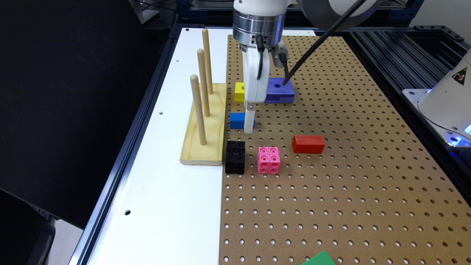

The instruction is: Pick up narrow blue stick.

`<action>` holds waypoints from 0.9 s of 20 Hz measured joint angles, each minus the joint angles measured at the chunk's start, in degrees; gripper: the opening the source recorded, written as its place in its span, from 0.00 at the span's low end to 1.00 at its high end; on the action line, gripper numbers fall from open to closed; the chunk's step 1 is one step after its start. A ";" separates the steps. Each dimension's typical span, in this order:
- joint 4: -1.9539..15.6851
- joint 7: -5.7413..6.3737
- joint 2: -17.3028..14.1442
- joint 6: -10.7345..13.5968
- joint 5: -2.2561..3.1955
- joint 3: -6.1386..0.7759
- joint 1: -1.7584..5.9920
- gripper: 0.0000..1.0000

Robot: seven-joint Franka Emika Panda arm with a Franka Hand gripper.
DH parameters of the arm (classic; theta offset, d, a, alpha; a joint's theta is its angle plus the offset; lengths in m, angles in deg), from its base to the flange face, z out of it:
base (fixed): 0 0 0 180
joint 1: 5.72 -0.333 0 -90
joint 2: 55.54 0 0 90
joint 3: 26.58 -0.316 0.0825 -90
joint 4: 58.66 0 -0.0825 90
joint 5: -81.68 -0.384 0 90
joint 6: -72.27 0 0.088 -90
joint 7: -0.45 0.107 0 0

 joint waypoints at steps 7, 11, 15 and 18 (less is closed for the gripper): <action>0.23 0.00 -0.04 0.00 0.00 0.00 0.01 1.00; 0.32 0.00 -2.26 -1.51 0.04 0.01 0.01 1.00; 1.05 0.00 -4.03 -2.75 0.08 0.03 0.01 1.00; 1.17 0.00 -4.08 -2.75 0.08 0.03 0.01 1.00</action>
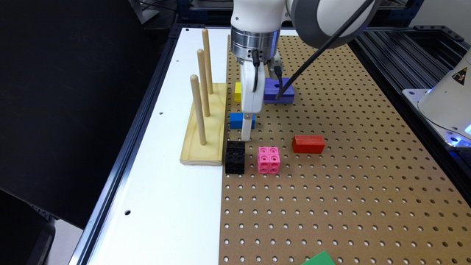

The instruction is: Pick up narrow blue stick.

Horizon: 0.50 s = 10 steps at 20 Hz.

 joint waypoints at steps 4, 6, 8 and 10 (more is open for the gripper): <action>0.04 0.00 -0.02 0.00 0.00 0.00 0.00 1.00; 0.34 0.00 -0.09 -0.01 0.00 0.00 0.00 1.00; 1.01 0.00 -0.49 0.00 0.00 0.01 0.00 1.00; 1.67 0.00 -1.02 0.00 0.01 0.03 0.00 1.00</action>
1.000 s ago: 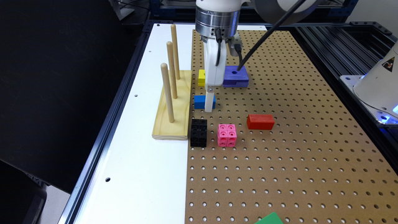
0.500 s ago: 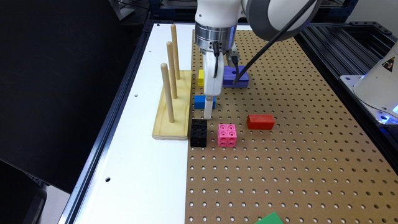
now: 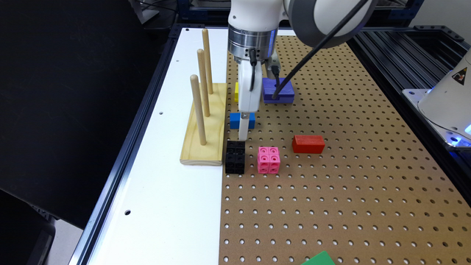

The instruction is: Pick up narrow blue stick.

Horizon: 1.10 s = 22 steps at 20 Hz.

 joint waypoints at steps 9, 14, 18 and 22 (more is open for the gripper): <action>0.86 0.00 -0.74 0.05 0.06 0.06 0.03 0.00; 0.86 0.00 -0.74 0.05 0.06 0.06 0.03 0.00; 0.86 -0.01 -0.72 0.12 0.07 0.07 0.02 0.00; 0.85 -0.01 -0.67 0.22 0.08 0.08 0.02 0.00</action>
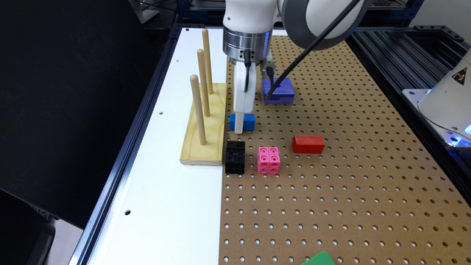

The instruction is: Pick up narrow blue stick.

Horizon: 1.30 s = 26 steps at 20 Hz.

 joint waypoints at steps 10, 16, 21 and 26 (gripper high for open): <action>-0.11 0.00 1.29 1.23 0.02 0.05 0.00 0.00; -0.21 0.00 5.79 6.22 0.02 0.06 0.01 0.00; -0.21 0.00 7.61 7.85 0.02 0.06 0.01 0.00; -0.23 0.00 9.85 10.13 0.02 0.05 0.01 0.00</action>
